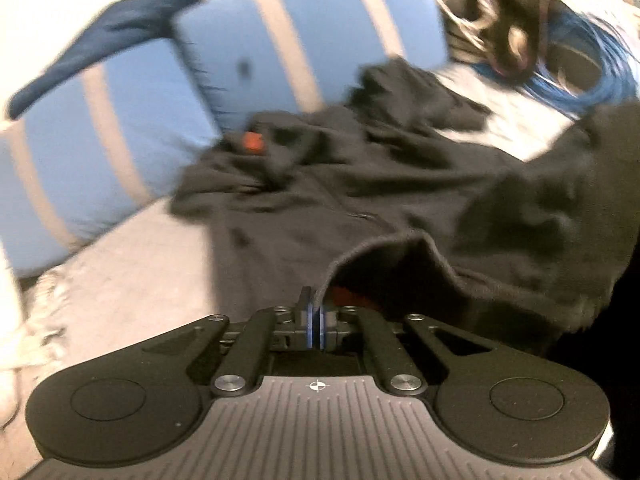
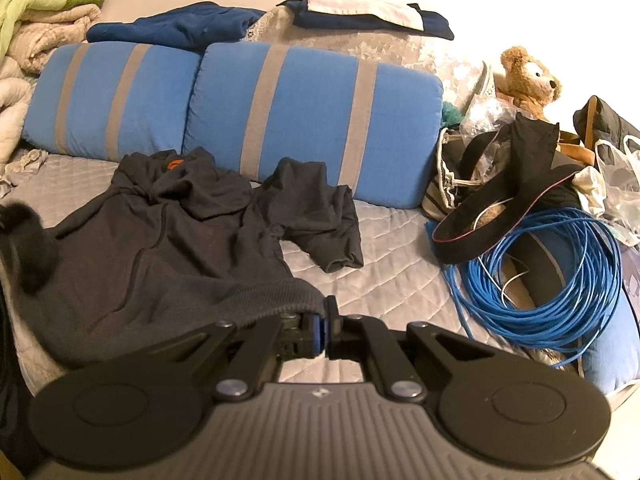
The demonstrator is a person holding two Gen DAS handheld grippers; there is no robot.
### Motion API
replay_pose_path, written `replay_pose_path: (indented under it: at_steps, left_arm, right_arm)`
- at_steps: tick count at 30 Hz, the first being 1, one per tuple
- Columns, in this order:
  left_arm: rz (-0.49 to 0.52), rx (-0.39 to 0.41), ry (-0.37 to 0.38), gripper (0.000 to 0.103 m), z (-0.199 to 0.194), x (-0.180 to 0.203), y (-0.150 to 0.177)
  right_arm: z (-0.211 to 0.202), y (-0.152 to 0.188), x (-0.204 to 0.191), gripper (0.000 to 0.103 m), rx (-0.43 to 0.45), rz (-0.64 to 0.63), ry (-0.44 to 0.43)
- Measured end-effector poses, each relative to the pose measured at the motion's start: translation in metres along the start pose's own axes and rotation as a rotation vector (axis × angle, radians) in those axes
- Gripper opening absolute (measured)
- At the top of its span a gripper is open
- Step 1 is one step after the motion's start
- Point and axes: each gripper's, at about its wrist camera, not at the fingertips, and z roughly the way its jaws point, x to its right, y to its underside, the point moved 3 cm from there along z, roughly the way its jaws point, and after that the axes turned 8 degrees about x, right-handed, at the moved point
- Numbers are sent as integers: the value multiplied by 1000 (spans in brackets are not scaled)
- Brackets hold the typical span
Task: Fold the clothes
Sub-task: 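Lift the hem with the right gripper while the left gripper grasps the hem beside it, then hold the hem with both grippers and fold it over toward the collar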
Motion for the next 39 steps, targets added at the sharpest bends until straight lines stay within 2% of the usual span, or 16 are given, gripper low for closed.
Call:
replay_pose_path:
  at_steps: [4,7,14,17,22,26,31,33,35,36,38,39]
  left_arm:
    - [-49,27,-69,3,-20,-34,14]
    - [-86,28,-81,3,-28,-47,28]
    - [-100,72,-134,3,-57,-53,42]
    - [-106,111,-162,3,-84,-56,39]
    - [-83,117,-159,3,-118,-39,47]
    - [-65,62,-146,4,-104,-20,74]
    - [-73,114,-178,6,-97,-14,85]
    - [-82,129,-182,9,-97,-15,87]
    - [-134,141,-201,23,-97,-19,89]
    - [-165,148,-212,36,-97,-22,90]
    - [-227,160,-234,50,-97,-27,92]
    - [-258,166,-245,53,-98,-29,93]
  right_arm:
    - [-3,-3,4,2,3,7,-1]
    - [-8,-6,1,1,13,0,-17]
    - [-23,-16,-7,1,35,-10,-45]
    - [-33,-19,-8,1,36,-32,-61]
    - [-38,-9,-1,1,-28,-24,-78]
    - [-33,6,2,2,-89,5,-91]
    - [-29,14,0,2,-116,12,-90]
    - [-28,15,0,2,-118,15,-92]
    - [-28,16,-1,2,-121,14,-91]
    - [-28,16,-2,2,-121,15,-90]
    - [-28,18,-2,2,-125,19,-90]
    - [-27,18,-2,2,-128,22,-90]
